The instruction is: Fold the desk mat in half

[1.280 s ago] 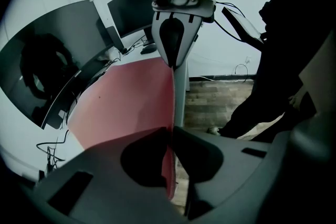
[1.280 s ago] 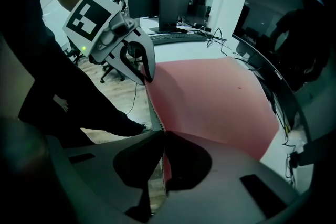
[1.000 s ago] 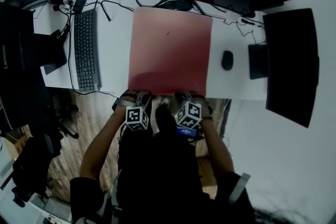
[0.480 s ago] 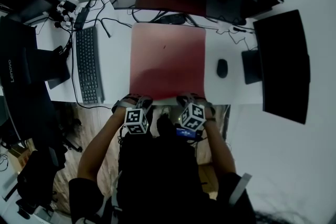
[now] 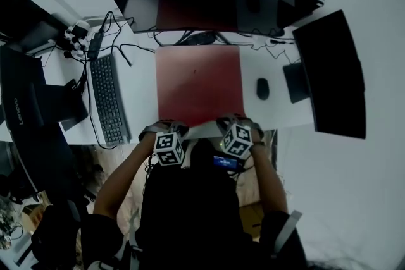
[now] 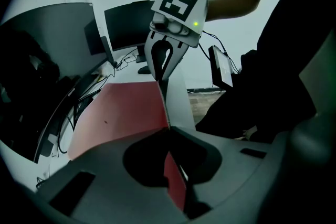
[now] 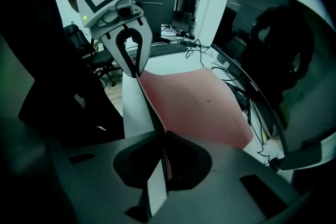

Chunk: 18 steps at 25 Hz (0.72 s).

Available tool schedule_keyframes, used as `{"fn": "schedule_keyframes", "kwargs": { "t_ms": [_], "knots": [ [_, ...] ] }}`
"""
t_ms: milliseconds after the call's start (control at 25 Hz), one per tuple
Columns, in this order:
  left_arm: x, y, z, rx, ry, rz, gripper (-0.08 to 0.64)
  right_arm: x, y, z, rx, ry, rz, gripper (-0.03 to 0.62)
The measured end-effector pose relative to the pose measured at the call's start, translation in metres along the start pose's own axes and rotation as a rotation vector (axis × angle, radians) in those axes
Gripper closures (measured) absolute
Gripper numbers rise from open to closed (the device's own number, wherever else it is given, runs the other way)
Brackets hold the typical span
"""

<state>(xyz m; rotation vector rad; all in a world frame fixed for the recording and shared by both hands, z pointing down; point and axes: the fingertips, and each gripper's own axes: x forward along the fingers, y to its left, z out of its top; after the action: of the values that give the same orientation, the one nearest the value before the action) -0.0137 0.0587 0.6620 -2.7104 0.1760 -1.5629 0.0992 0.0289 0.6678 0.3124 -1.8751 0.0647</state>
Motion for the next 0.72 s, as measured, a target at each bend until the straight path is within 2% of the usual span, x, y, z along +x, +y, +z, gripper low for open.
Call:
{"fn": "schedule_keyframes", "kwargs": {
  "t_ms": [160,320,480,720],
  "knots": [
    [-0.011,0.003,0.009,-0.044,-0.028,-0.044,0.542,-0.013,-0.010,0.007,0.000,-0.019,0.020,0.577],
    [-0.021,0.001,0.015,-0.084,-0.047,-0.095,0.543,-0.030,-0.010,0.012,0.002,-0.053,0.103,0.577],
    [-0.031,-0.002,0.018,-0.117,-0.051,-0.117,0.543,-0.045,-0.003,0.015,-0.024,-0.045,0.179,0.577],
    [-0.040,-0.004,0.026,-0.096,-0.040,-0.162,0.543,-0.059,-0.001,0.015,-0.048,-0.016,0.241,0.577]
  ]
}}
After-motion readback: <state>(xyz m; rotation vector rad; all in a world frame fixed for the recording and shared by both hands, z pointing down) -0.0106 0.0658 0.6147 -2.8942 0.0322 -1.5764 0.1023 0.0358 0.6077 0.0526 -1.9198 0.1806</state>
